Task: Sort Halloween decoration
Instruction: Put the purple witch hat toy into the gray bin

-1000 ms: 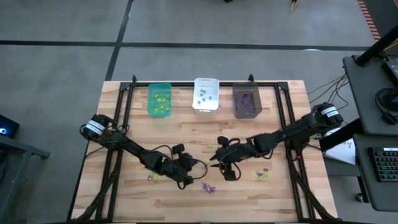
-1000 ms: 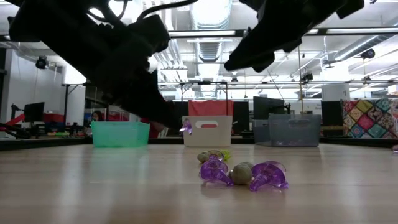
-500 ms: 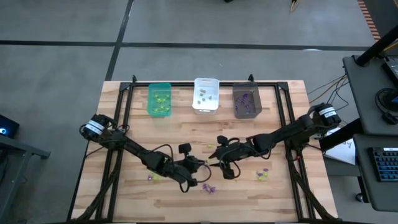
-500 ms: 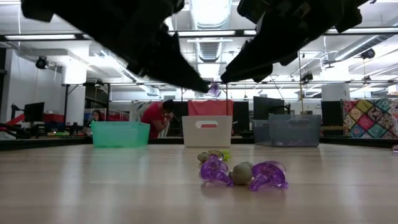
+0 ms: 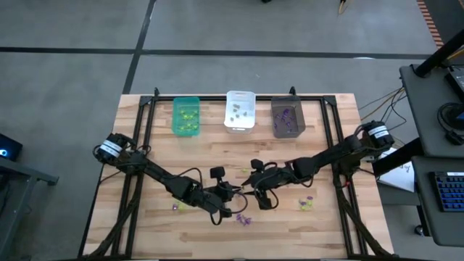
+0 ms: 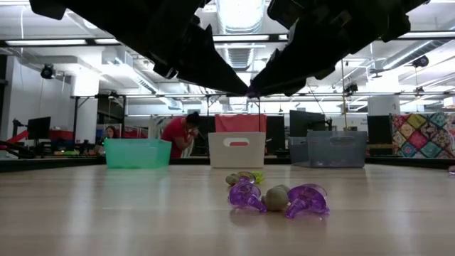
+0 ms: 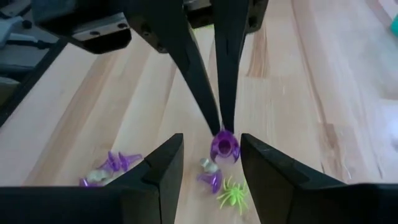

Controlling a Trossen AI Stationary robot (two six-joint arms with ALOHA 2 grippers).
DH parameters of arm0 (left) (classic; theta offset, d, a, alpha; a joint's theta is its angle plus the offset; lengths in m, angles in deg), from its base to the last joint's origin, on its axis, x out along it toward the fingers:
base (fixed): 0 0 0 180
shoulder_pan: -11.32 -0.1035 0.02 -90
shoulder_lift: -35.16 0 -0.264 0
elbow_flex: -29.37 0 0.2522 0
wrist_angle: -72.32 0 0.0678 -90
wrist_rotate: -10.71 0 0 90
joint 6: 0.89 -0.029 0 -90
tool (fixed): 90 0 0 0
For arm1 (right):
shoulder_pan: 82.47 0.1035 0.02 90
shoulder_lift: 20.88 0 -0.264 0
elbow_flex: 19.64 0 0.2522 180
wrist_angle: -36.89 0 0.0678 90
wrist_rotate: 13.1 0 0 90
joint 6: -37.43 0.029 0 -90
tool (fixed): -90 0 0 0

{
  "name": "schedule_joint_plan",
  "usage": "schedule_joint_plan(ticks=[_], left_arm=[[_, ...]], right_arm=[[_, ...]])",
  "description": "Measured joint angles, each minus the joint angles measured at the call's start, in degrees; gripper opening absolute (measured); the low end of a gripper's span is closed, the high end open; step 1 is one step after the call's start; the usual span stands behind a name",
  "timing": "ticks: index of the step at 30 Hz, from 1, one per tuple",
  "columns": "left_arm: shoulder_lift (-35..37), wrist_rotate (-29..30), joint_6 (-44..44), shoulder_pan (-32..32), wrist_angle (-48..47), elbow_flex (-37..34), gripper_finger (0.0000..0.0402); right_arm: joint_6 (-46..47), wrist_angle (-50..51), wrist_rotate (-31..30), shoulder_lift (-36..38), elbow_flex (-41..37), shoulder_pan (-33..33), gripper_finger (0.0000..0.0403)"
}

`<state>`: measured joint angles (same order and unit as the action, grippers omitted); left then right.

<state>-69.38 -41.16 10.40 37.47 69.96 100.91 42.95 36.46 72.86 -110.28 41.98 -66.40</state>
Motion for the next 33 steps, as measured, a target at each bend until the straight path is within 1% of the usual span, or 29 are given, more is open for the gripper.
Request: schedule_joint_plan(ticks=[4, 7, 18, 21, 24, 28, 33], left_arm=[[0.0, 0.0, -0.3, 0.0, 0.4, 0.0, 0.0000], [0.0, 0.0, -0.3, 0.0, 0.4, 0.0, 0.0000], [0.0, 0.1, -0.3, 0.0, 0.4, 0.0, 0.0000], [-0.1, 0.5, 0.1, 0.0, 0.3, -0.1, 0.0000], [-0.1, 0.4, 0.4, 0.0, 0.3, -0.1, 0.0002], [-0.1, 0.4, 0.5, 0.0, 0.0, -0.1, 0.0025], [-0.1, 0.3, 1.2, 0.0, -1.9, -0.1, 0.0078]], right_arm=[[0.1, 0.3, 0.0, -0.2, 0.0, -0.5, 0.0148], [0.1, 0.1, 0.0, -0.2, 0.0, -1.0, 0.0135], [-0.9, 0.2, 0.2, -0.2, 0.0, -1.2, 0.0034], [-1.0, 0.3, 0.2, -0.2, 0.0, -1.2, 0.0026], [-1.0, 0.3, 0.2, -0.2, 0.0, -1.2, 0.0029], [-0.6, 0.5, 0.0, -0.2, 0.0, -1.3, 0.0032], [-0.1, 1.8, 0.0, 0.2, 0.0, -1.8, 0.0033]])
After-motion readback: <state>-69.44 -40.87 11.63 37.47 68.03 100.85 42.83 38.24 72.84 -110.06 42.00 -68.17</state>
